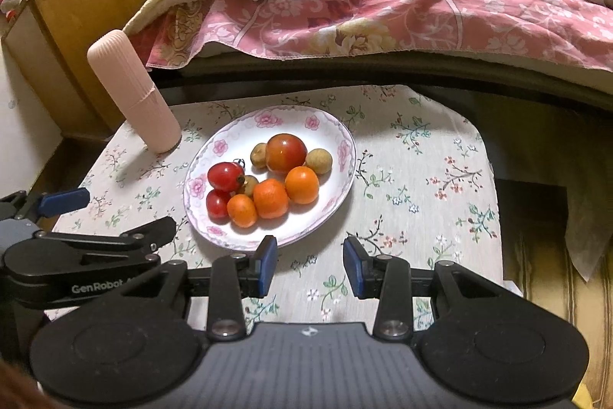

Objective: Organize fruits

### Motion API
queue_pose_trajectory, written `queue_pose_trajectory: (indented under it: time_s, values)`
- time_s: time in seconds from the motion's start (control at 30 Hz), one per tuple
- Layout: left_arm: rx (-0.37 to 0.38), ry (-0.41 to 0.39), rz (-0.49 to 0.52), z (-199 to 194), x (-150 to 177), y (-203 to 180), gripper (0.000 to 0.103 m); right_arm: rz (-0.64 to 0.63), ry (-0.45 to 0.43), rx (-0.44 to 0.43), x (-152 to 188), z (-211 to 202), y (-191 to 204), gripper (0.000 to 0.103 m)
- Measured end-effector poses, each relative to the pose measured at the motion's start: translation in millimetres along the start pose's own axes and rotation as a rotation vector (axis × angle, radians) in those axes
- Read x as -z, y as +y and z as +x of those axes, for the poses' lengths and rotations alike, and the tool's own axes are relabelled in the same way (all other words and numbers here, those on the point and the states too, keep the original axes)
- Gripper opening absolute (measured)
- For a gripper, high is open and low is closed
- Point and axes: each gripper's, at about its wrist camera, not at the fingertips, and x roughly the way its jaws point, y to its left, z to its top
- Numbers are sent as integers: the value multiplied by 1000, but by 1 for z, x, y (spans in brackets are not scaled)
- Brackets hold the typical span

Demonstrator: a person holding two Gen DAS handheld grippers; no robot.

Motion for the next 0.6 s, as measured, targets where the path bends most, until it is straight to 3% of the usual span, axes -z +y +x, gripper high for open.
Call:
queue_pose_trajectory:
  time_s: [0.6]
  values:
    - [11, -11, -15, -33, 24, 2, 103, 13, -3, -19, 38, -31, 13, 38]
